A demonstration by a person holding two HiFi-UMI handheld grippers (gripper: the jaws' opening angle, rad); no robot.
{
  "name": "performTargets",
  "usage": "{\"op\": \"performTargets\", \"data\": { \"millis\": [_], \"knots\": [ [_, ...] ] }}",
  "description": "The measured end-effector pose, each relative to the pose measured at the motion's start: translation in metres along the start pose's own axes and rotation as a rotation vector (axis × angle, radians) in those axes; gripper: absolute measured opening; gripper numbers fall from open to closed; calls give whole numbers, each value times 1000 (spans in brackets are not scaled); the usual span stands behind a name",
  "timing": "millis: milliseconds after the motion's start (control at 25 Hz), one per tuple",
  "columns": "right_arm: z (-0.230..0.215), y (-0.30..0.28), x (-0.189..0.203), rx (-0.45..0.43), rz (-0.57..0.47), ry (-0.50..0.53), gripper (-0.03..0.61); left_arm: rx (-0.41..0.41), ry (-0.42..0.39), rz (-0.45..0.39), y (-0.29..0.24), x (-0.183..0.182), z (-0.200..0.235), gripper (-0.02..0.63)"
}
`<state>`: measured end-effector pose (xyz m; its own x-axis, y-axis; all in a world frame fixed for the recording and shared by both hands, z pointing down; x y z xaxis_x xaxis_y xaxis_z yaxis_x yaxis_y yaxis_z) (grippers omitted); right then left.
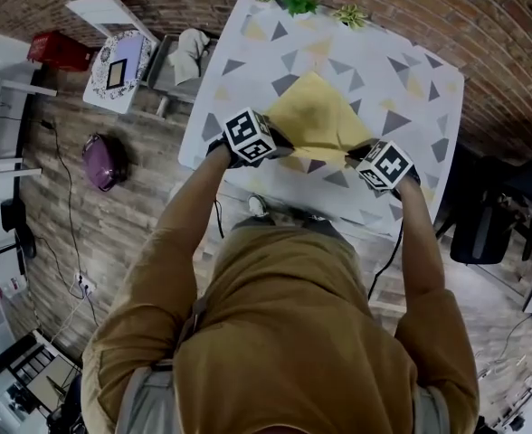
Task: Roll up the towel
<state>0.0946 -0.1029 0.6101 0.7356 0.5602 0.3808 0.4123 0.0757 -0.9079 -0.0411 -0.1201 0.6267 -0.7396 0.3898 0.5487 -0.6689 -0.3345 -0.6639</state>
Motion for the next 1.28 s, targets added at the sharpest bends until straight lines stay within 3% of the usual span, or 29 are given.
{"op": "performTargets", "data": {
  "millis": [160,280,400,560,640,720,760,880,1040,1280],
  "knots": [
    [-10,-12,4,14,5,-34,29,-89,12,11,-3,3,17,74],
    [-14,-18,3,41,-3,-47,31,-200,1,36,-1,5,32,74],
    [-21,-19,3,100,4,-49,31,-275,-60,62,-3,2,37,75],
    [-31,-24,9,223,16,-54,32,-403,-140,32,-2,-7,37,77],
    [-31,-32,17,259,10,-71,32,-470,-184,34,-3,-2,40,99],
    [-33,-38,25,290,-4,-105,32,-530,-208,25,-4,3,44,198],
    [-34,-38,26,306,-10,-116,32,-552,-199,8,-2,5,46,203],
    [-36,-34,28,359,-17,-118,34,-599,-159,-41,4,7,49,227],
    [-36,-29,31,416,-27,-109,35,-653,-160,-47,9,11,48,227],
    [-28,-32,36,447,1,-99,35,-670,-122,-65,9,15,50,227]
  ]
}}
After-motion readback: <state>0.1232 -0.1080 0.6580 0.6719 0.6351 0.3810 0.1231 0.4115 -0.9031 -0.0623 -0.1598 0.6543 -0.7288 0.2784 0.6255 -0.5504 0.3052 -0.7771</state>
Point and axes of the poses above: the fingertips, and each gripper's own axes: y backward along the fingers, z to its left, x out of its underside, the point moved 1 cm from there along y, backward along the fingers, and after that the axes turned 3 degrees about x, right-handed, at the moved point
